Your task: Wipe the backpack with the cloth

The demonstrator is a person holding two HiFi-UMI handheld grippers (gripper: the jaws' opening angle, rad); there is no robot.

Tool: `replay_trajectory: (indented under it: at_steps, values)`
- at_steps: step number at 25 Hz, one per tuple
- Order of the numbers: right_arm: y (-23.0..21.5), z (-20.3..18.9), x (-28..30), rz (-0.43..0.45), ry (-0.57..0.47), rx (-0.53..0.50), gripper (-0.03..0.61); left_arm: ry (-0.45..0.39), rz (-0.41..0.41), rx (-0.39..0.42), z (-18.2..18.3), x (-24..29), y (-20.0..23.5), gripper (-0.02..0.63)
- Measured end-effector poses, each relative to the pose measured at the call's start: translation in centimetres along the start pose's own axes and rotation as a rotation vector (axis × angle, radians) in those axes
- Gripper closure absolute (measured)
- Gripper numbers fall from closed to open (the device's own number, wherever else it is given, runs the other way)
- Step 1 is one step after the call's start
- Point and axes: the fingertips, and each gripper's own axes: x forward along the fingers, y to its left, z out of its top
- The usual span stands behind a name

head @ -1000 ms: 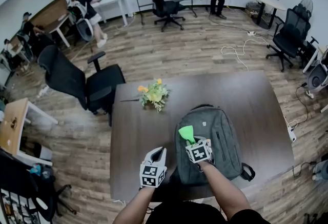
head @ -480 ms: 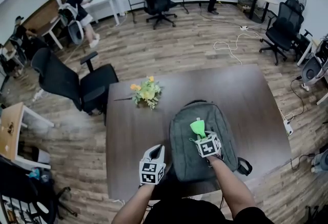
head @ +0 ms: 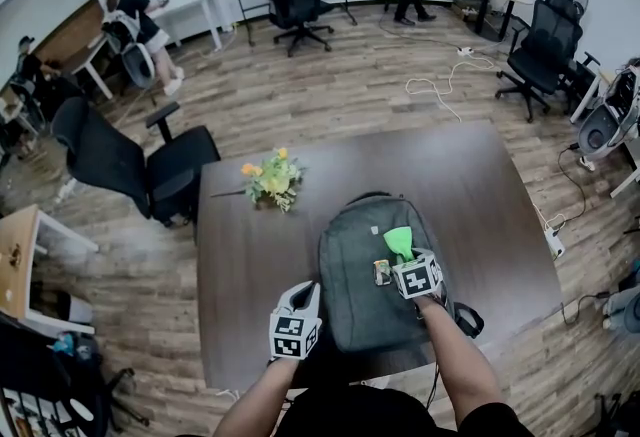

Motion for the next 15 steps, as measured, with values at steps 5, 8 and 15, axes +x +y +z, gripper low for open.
replay_trajectory:
  at_steps: [5, 8, 15]
  values:
    - [-2.6, -1.1, -0.3, -0.044, 0.031, 0.011, 0.474, 0.015, -0.003, 0.016, -0.4, 0.3, -0.5, 0.597]
    - [-3.9, -1.6, -0.6, -0.050, 0.035, 0.047, 0.474, 0.030, 0.003, 0.022, -0.6, 0.4, -0.5, 0.597]
    - [-7.2, -1.0, -2.6, -0.128, -0.015, 0.035, 0.474, 0.026, 0.002, 0.023, -0.6, 0.3, -0.8, 0.597]
